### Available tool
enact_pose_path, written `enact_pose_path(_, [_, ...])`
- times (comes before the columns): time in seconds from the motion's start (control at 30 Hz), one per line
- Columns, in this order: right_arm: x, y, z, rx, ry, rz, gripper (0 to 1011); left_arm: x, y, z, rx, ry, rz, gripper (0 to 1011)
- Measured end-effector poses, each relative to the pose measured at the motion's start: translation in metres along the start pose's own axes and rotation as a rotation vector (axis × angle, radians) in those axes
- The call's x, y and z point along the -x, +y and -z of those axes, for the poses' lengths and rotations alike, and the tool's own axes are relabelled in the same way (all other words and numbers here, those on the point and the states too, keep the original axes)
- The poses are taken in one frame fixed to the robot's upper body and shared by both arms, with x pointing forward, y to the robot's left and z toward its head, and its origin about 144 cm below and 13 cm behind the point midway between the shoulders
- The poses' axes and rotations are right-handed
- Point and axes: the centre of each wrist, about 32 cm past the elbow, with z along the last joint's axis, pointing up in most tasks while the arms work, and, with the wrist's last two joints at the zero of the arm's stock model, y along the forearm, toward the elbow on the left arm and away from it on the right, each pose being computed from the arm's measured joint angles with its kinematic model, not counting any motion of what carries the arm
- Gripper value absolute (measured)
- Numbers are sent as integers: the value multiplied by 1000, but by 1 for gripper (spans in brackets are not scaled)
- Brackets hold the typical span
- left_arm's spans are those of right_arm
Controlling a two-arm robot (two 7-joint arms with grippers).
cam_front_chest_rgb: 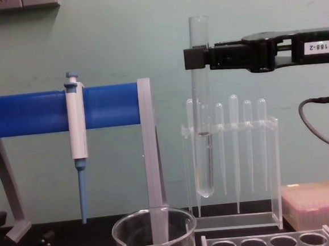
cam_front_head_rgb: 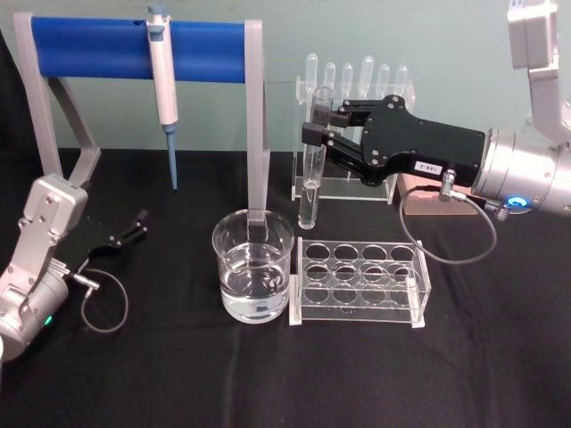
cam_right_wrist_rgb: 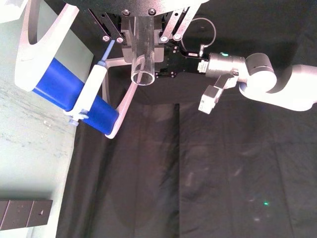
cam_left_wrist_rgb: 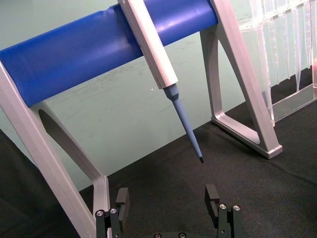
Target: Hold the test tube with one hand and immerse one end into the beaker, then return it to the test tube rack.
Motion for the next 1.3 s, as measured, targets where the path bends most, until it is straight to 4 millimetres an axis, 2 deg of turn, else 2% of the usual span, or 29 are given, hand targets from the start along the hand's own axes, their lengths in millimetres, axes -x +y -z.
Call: enact_pose_path(1.3, [0, 0, 0, 0, 0, -1, 246, 0, 0, 0, 0, 0, 0, 1000])
